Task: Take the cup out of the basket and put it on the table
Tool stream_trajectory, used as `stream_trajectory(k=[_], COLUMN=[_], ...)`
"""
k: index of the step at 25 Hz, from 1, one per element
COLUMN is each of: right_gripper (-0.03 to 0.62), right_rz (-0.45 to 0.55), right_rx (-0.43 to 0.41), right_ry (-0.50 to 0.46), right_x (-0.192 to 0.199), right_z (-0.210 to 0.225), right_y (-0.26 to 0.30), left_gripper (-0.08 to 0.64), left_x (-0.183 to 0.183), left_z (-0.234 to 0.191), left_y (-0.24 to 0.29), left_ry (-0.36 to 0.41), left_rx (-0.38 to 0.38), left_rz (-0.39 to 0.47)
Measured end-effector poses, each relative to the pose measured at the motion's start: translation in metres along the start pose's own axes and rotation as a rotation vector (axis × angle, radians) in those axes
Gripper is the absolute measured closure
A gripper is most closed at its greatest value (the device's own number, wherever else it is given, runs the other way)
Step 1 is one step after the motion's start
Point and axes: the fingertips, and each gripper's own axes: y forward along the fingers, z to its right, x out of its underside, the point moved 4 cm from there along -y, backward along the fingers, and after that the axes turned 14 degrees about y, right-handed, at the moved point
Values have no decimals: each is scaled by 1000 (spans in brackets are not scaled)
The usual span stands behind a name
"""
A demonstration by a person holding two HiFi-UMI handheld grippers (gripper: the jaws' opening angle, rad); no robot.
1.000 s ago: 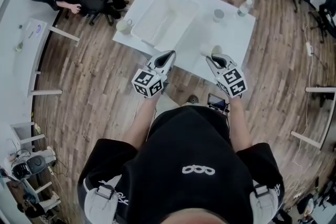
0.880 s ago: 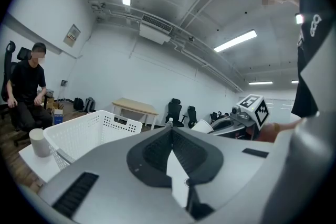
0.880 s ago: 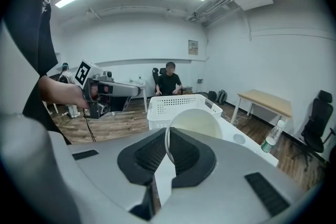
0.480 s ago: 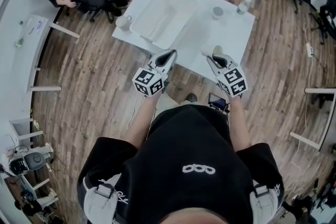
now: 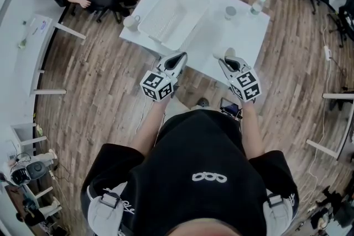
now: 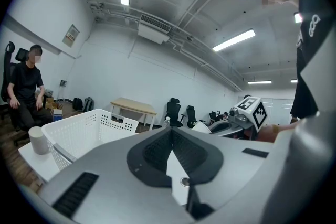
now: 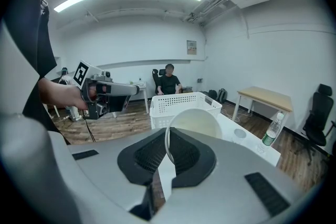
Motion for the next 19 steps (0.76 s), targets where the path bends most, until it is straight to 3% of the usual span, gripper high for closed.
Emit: stream_trajectory(k=[19], right_gripper=[560], right_rz=[-2], right_rx=[3], right_ry=[8], right_x=[-3], right_z=[4], right_y=[-8], left_gripper=[552], left_x=[-6], left_z=[0], left_y=[-2], left_ry=[-2], left_rx=[-1], left_rz=[10])
